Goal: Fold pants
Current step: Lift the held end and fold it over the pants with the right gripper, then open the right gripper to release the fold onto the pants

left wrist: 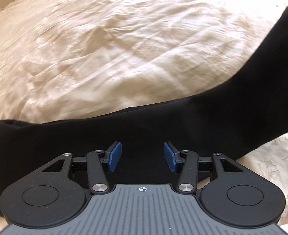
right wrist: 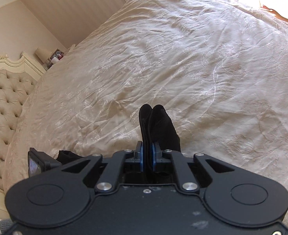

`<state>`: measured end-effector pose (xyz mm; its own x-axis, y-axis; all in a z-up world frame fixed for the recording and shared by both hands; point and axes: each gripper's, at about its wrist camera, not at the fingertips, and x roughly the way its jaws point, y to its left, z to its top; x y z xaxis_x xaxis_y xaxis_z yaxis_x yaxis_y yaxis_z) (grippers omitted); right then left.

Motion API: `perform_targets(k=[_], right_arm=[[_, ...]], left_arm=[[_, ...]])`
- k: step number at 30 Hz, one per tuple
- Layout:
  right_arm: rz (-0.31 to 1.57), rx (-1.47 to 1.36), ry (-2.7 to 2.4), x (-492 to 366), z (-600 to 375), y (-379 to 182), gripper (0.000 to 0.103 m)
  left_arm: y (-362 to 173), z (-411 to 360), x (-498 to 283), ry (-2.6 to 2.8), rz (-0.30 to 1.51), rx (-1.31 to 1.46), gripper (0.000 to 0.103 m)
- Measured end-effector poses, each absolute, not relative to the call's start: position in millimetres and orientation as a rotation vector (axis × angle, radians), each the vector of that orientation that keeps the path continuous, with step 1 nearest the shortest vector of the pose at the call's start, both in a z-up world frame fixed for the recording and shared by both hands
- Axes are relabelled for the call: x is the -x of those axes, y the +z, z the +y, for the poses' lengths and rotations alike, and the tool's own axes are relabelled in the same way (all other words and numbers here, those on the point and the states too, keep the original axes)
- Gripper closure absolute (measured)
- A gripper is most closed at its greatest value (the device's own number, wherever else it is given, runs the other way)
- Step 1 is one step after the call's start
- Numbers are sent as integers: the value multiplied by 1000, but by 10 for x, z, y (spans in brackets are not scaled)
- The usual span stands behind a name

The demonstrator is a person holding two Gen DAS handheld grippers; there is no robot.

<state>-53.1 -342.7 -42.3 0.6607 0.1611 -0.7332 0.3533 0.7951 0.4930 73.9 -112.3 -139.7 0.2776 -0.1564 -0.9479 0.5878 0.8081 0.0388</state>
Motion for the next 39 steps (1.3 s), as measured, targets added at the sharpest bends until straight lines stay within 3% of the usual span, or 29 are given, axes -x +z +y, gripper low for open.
perform_targets(k=[6,18,24,34,39], right_arm=[[847,-642,-41,187,-2518,-413,92],[1027,-457,18,-455,-917,-1242,92],[1019,-437,-11,-482,-685,-1464,71],[949,-440,-82,-101,-881,-1060,70],[999,-353,-282,98,-1312,-1069,69]], left_arm=[[-1208,-214,-995,-379,1227,-286,56],[-1173,838,-1221,-352,1251,-255,56],[-1180,937,-1288,-418,1230,-290,56],[-1062,577,-1283,-498,1188,-277,56],[-1142,175,-1140,-548,1198,-314,56]])
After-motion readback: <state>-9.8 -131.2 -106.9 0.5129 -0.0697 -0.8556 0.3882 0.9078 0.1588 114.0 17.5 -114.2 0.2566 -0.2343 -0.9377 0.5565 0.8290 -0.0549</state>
